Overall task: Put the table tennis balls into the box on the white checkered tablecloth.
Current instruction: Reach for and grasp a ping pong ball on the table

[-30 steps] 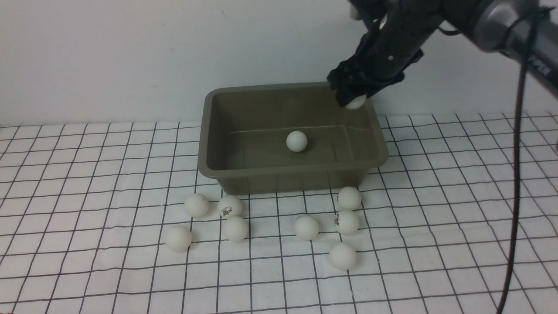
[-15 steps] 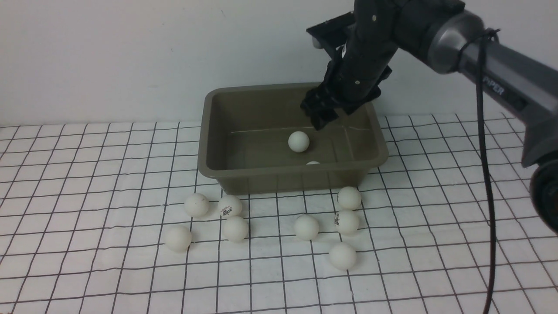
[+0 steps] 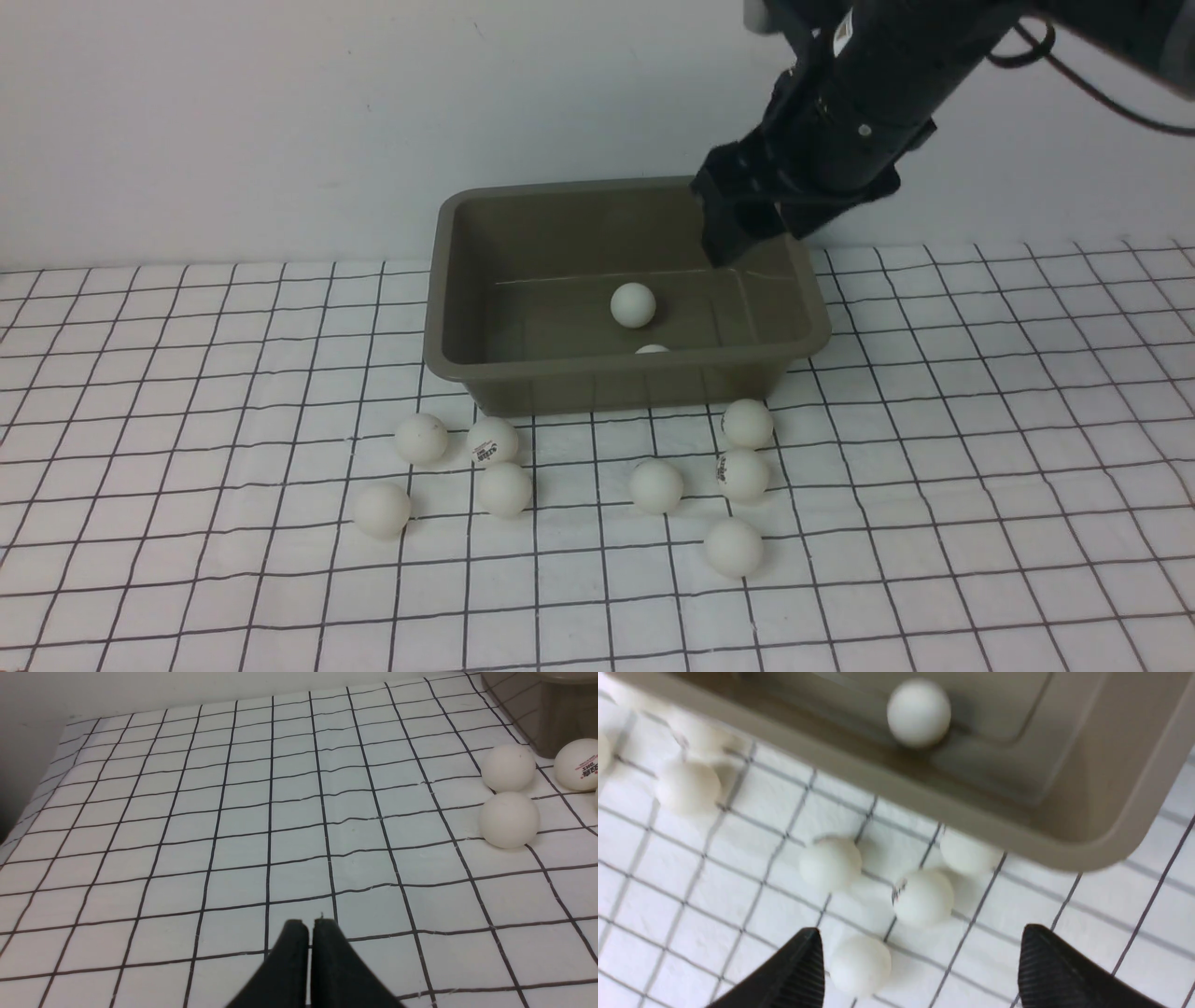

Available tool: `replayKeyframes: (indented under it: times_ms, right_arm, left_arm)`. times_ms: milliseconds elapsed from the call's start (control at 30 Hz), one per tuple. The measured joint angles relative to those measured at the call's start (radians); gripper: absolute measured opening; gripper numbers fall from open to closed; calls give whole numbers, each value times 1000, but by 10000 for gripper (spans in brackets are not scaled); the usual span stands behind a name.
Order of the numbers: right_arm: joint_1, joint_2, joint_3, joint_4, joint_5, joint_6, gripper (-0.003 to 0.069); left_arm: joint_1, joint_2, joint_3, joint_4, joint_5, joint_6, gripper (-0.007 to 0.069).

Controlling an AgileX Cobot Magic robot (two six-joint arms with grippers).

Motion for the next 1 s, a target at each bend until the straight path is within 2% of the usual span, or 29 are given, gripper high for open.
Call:
replayKeyframes:
  times_ms: [200,467,633,867,1000]
  right_arm:
    - [15,0,168,4,-7,0,501]
    - [143,0,277,4,-38,4,501]
    - [198,0,314,-53,-133,90,501]
    - [200,0,390,-137,-200,151,501]
    - [200,0,419,-131,-246,158,501]
  left_arm:
    - [0,0,0,0,0,0,-4]
    - [0,0,0,0,0,0,-4]
    - [0,0,0,0,0,0,-4]
    - [0,0,0,0,0,0,-4]
    - [0,0,0,0,0,0,-4]
